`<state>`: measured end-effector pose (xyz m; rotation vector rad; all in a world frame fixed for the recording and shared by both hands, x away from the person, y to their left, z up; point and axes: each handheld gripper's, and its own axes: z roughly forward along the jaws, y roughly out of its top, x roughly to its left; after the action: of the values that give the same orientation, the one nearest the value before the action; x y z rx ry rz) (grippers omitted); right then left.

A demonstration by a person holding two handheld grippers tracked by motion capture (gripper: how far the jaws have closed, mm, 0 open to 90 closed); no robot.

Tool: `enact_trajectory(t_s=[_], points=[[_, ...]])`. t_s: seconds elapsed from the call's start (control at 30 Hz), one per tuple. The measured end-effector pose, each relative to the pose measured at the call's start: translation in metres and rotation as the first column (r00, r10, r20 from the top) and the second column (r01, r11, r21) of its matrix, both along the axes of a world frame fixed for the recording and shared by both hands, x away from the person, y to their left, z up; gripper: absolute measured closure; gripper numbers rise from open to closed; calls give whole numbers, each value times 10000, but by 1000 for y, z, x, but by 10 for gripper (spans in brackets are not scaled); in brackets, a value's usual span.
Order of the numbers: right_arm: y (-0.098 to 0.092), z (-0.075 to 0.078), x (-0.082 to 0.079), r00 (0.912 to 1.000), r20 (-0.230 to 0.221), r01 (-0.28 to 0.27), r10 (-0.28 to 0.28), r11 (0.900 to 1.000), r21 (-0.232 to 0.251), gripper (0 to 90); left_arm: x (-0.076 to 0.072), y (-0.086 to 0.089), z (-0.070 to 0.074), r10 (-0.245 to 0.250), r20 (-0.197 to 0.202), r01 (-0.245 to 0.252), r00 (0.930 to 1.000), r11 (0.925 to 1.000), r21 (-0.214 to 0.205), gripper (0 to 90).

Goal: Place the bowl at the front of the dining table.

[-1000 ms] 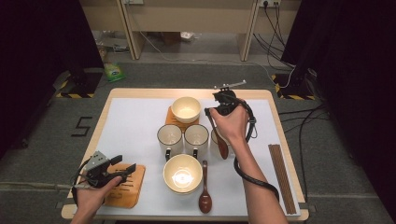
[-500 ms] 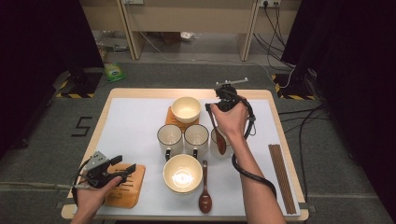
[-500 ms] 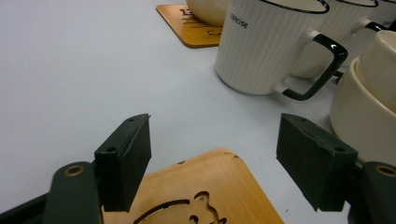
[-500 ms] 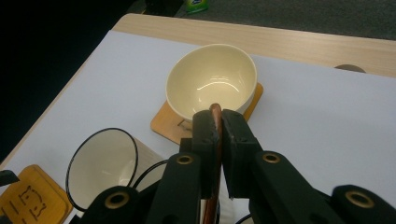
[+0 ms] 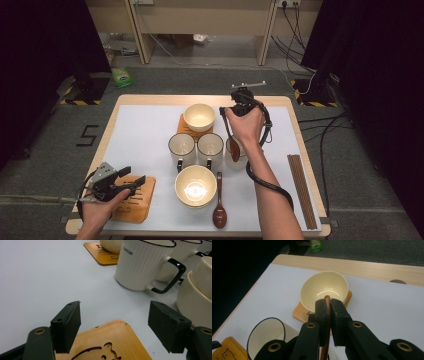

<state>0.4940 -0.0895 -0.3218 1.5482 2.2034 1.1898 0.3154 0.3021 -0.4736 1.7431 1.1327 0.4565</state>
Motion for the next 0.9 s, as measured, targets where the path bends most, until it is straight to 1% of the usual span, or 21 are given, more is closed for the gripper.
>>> enact_trajectory(t_s=[0.6,0.9], points=[[0,3,8,9991,289,301,-309,9992,266,844,0,-1,-1,-32,-26,32,10000,10000,-56,257],[-1,1,12,9984,265,491,-502,9980,404,844,1,-1,-1,-23,-30,23,10000,10000,-67,257]])
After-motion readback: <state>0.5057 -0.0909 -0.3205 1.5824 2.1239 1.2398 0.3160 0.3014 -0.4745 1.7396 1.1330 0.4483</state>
